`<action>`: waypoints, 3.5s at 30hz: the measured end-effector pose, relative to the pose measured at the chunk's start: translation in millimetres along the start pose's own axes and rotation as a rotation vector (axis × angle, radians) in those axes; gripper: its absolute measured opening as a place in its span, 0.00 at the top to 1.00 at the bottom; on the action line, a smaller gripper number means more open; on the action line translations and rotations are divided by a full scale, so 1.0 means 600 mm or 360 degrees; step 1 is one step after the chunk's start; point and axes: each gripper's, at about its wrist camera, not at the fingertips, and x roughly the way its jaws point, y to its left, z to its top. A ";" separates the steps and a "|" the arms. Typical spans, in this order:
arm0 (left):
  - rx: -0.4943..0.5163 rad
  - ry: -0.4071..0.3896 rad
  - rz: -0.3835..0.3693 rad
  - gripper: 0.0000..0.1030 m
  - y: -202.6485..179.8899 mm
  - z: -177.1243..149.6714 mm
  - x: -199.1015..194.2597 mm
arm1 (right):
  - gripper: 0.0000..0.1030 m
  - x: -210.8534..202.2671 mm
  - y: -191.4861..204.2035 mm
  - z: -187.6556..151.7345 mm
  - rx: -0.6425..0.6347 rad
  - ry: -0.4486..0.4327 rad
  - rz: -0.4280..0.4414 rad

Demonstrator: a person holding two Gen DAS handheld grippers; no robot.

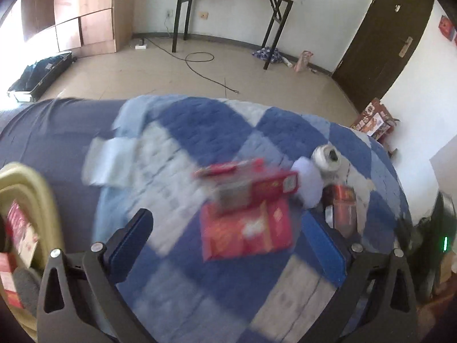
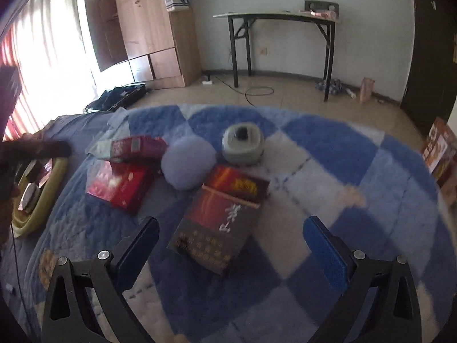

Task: Organize rigid objects
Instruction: 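Grasp a red box with the left tool while the right grasps the Huangshan box, then drop both boxes into the yellow basin and open both tools, then grasp a large red box with the left tool while the right grasps the white device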

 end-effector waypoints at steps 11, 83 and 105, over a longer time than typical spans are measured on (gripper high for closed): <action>0.0059 -0.0004 0.0010 0.00 -0.041 0.026 0.057 | 0.00 0.037 0.010 -0.016 -0.0060 0.0114 -0.0079; -0.0233 -0.0314 0.0053 0.00 0.299 -0.132 -0.203 | 0.00 -0.056 0.133 0.070 -0.0274 -0.0200 0.0310; 0.0352 -0.0041 0.0144 0.00 -0.063 -0.068 0.086 | 0.00 0.090 -0.073 0.053 0.0036 -0.0120 -0.0009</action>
